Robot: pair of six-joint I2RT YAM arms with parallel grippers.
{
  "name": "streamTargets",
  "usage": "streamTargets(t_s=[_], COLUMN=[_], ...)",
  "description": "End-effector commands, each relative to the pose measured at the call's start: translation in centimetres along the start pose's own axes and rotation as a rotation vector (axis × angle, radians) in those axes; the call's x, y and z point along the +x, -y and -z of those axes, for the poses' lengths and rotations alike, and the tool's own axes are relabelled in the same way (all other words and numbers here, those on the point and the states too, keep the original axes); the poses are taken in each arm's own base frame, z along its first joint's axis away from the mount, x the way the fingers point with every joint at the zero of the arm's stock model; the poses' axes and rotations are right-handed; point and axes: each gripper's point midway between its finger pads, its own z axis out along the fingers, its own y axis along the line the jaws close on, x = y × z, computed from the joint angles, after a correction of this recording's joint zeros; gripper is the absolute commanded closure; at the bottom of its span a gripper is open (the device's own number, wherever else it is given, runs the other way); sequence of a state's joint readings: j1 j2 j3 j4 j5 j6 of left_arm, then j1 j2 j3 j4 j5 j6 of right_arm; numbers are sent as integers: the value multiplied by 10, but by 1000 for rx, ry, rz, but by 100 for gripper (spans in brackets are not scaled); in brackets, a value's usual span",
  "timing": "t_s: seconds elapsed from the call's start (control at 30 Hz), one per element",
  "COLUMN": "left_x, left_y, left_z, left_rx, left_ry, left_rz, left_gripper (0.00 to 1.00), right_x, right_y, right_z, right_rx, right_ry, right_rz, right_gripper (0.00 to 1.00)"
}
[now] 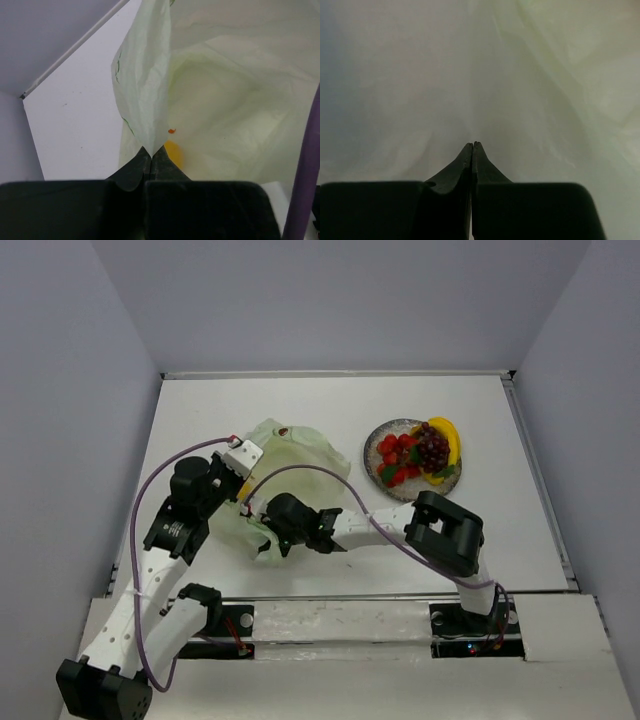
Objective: Take the fake fruits out of the plastic bag
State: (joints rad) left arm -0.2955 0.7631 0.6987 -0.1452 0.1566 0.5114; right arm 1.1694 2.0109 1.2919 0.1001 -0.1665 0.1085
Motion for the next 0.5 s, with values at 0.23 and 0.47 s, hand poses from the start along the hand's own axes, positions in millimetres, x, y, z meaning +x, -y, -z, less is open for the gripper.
streamTargets(t_s=[0.23,0.47], left_x=[-14,-27], left_y=[1,-5], left_z=[7,-12], left_rx=[15,13], left_ry=[105,112], left_rz=[-66,12], left_gripper=[100,100], right_x=[-89,-120], right_y=[63,109], right_z=[12,-34], right_rx=[127,149], right_ry=[341,395], right_rz=[-176,-400], right_gripper=[87,39])
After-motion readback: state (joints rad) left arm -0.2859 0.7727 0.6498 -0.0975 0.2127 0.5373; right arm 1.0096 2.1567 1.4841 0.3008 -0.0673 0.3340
